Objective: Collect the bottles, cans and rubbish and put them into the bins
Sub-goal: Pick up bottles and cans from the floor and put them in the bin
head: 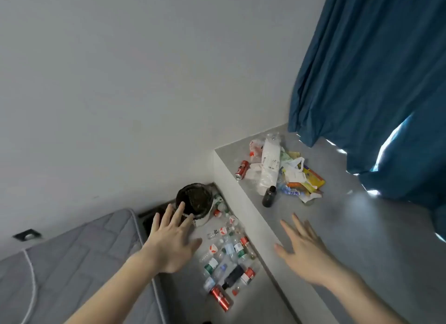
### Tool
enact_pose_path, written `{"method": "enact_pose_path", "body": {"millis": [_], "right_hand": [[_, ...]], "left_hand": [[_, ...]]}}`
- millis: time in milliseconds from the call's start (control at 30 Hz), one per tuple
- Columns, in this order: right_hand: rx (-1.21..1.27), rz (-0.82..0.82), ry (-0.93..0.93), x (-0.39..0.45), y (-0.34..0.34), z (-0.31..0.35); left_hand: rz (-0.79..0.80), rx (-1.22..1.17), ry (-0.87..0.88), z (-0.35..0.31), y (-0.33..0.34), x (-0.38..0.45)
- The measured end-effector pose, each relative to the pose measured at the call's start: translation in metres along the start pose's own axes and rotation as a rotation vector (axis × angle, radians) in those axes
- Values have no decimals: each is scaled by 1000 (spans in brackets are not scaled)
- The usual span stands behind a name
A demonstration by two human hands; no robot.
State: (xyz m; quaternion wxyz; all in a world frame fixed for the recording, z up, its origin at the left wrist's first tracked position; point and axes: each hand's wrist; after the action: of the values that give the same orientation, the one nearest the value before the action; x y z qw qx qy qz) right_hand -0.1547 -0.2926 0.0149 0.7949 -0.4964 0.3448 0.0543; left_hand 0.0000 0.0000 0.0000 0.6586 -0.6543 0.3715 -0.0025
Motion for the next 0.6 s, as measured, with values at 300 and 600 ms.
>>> {"method": "enact_pose_path", "body": {"millis": [300, 600], "right_hand": [[47, 68, 44, 44, 0, 20], [46, 139, -38, 117, -12, 19]], "left_hand": [[132, -29, 11, 28, 3, 70], [202, -67, -104, 31, 11, 109]]}}
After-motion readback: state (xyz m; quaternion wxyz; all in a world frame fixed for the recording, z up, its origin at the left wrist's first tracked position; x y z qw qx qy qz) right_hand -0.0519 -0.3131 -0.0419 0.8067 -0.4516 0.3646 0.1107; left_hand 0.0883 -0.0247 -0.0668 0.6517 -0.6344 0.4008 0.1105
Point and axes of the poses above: each hand's wrist, its own x-axis towards the middle knuckle, its own y-axis out of the palm, z = x × y, and after that the axes turned 8 degrees about z, right-handed
